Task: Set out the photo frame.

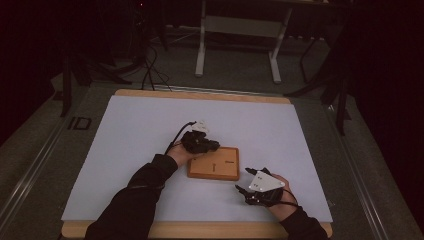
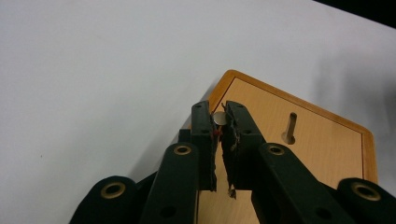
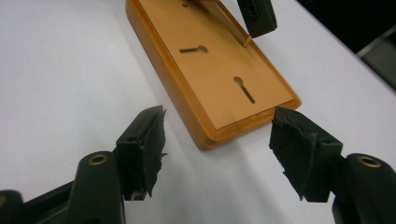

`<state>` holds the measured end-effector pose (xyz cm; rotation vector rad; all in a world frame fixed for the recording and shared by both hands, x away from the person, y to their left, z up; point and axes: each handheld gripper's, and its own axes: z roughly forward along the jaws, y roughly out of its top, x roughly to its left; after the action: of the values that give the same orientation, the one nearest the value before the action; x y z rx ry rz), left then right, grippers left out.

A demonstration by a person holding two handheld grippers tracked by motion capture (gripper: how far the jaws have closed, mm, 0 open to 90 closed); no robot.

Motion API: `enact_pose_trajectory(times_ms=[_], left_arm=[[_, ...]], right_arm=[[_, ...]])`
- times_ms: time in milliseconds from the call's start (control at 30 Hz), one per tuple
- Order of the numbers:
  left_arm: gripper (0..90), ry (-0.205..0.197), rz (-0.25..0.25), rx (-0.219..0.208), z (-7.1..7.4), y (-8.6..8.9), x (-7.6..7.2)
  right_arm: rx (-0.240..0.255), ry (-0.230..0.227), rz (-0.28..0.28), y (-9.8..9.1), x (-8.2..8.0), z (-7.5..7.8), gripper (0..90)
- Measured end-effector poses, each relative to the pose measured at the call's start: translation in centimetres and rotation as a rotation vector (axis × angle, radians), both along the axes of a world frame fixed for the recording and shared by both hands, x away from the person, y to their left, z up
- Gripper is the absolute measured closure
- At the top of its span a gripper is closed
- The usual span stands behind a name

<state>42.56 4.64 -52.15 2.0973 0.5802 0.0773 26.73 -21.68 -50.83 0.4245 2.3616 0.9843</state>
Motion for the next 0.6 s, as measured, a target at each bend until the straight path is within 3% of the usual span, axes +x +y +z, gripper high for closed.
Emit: enact_pose_trajectory(times_ms=[133,267,400,600], left_arm=[[83.3,0.013,-0.005,-0.002,0.0,0.0,0.2],[83.4,0.036,-0.008,0.004,0.2,0.0,0.5],[83.4,0.065,-0.003,0.006,0.3,-0.1,0.9],[83.4,0.078,-0.004,0.004,0.4,0.0,1.0]], right_arm=[[-0.059,-0.041,-0.007,0.4,-0.1,-0.4,35.5],[-0.190,-0.153,0.017,1.2,-0.7,-1.1,37.7],[-0.301,-0.234,0.038,2.1,-1.0,-2.0,40.7],[-0.433,-0.362,0.062,3.0,-1.0,-3.5,43.6]])
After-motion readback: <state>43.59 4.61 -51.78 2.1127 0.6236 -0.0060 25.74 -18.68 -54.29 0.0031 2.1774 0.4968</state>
